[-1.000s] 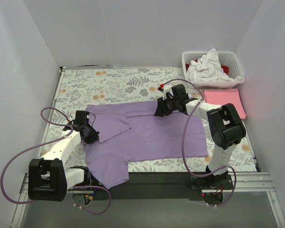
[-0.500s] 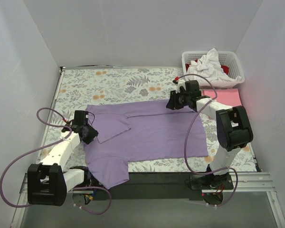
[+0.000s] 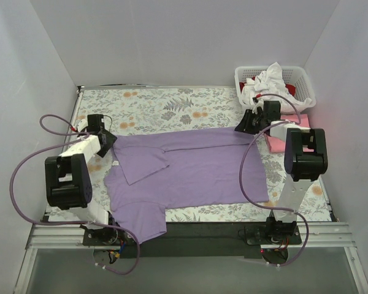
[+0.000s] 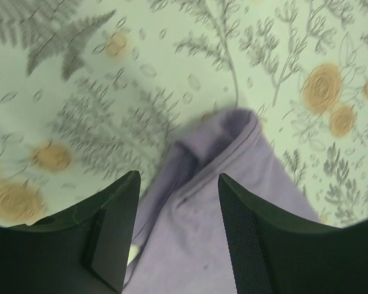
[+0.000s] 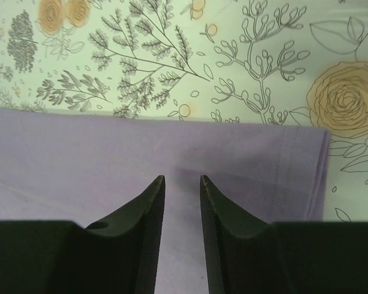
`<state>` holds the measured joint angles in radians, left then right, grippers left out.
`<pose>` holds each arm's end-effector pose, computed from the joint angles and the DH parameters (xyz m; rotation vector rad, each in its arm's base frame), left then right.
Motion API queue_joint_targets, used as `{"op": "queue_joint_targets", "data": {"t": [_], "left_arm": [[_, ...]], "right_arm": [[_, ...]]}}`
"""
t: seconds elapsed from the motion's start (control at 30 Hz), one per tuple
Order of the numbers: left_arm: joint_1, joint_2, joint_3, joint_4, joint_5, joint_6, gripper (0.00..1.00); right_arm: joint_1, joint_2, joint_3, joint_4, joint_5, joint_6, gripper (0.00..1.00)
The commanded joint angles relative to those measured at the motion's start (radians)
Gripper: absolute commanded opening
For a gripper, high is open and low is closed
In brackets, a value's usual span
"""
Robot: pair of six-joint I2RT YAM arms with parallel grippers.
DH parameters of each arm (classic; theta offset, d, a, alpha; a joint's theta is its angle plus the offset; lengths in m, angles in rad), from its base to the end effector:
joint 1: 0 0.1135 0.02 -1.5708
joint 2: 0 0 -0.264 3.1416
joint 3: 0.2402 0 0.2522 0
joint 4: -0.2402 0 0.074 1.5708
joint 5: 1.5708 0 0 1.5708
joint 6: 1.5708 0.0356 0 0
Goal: Fold and stack the t-shirts
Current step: Fold the tshirt
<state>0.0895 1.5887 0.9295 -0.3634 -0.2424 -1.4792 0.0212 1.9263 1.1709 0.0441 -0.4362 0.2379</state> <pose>0.3097 0.0364 0.1822 -1.8711 1.7509 -0.2215 0.4114 0.0238 0.1674 0.0163 2.2802 0.6329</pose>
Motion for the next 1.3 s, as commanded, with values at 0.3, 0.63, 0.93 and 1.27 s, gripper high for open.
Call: {"op": "queue_joint_targets", "data": {"t": [0.3,0.63,0.93,1.27], "left_arm": [[0.013,0.198,0.172,0.095,0.084,0.051,0.52],[0.021,0.267,0.175,0.054,-0.038,0.025,0.14],[0.019,0.381,0.307,0.037,0.025,0.014,0.09],[0.003,0.496,0.514,0.038,0.112,0.034,0.24]], "right_arm": [[-0.041,0.089,0.052,0.04,-0.041,0.046,0.35],[-0.087,0.12,0.013,0.066,-0.026,0.104,0.35],[-0.121,0.192,0.059,0.066,-0.005,0.135,0.35],[-0.122,0.201,0.191,0.062,-0.035,0.084,0.35]]}}
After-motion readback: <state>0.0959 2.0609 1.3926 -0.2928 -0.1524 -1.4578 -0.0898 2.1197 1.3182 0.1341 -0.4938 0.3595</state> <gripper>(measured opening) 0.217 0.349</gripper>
